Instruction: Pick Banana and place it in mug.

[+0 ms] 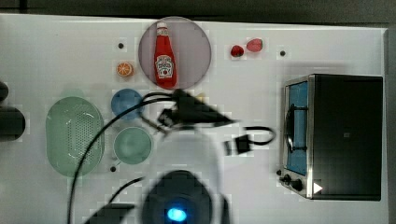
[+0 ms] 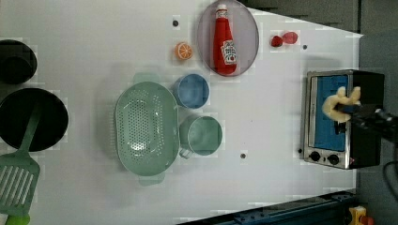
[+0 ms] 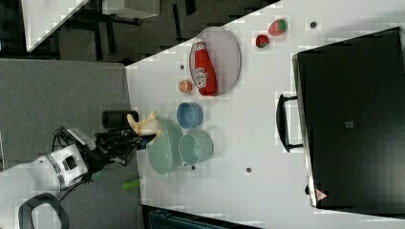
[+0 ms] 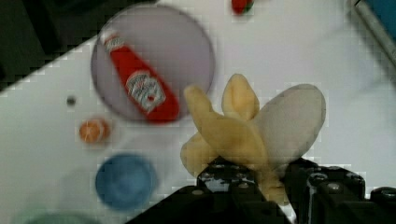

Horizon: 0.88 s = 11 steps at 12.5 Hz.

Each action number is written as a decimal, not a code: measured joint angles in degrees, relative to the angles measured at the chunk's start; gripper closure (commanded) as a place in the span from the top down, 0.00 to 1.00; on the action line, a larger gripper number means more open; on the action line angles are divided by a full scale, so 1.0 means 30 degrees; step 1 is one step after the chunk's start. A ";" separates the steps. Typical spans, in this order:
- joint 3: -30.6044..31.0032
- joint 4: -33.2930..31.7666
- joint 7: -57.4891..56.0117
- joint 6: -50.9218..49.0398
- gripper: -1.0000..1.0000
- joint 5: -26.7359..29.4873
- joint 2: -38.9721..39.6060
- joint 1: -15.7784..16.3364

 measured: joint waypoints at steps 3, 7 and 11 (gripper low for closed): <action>0.2257 -0.0224 0.3979 -0.0541 0.28 0.0241 0.1534 0.1129; 0.5658 -0.0709 0.8360 -0.0326 0.28 0.0046 0.3735 0.1646; 0.6661 -0.0970 1.0207 0.3292 0.28 0.0454 0.6274 0.1822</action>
